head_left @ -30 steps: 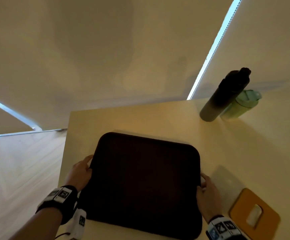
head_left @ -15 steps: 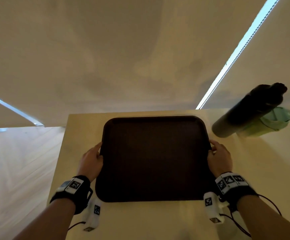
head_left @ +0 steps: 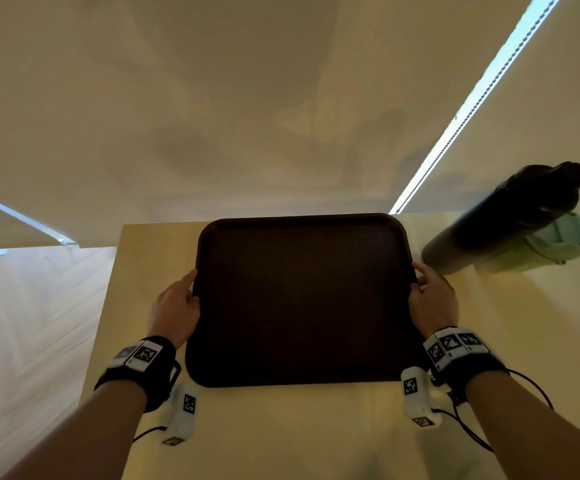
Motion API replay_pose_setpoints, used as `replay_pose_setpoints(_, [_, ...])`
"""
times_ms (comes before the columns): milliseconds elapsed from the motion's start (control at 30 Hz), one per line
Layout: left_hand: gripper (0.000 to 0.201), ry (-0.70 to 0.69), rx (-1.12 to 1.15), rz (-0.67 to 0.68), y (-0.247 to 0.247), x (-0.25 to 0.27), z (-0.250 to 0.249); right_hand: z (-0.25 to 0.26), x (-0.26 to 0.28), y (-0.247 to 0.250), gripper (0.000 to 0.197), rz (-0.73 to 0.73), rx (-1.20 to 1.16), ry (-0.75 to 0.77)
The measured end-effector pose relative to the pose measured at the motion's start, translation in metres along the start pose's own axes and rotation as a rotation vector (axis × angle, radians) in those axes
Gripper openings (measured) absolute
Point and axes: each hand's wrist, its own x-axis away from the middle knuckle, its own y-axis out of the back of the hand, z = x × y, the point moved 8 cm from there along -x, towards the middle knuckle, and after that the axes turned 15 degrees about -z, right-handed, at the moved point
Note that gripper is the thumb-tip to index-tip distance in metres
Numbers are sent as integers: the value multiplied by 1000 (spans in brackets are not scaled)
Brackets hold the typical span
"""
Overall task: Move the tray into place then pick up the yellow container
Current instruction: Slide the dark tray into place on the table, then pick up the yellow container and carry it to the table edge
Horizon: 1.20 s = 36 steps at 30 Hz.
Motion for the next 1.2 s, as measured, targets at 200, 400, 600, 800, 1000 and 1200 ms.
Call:
replay_pose_setpoints(200, [59,-1,-4,0,0,-3,-1,3,-1,0,46,2,1,-6])
replay_pose_setpoints(400, [58,-9,6,9,0,-5,-2,6,-1,1,45,17,-2,-14])
replay_pose_setpoints(600, [53,28,38,-113,19,-6,-3,14,8,19,42,-34,-28,6])
replay_pose_setpoints(800, [40,-57,175,-32,25,36,-60,22,52,73,34,-71,-116,18])
replay_pose_setpoints(1000, [26,-225,278,335,-32,147,-145,-30,123,146,30,-174,-206,-127])
replay_pose_setpoints(1200, [29,-399,317,693,-92,275,-205,-132,194,236,28,-454,-109,-328])
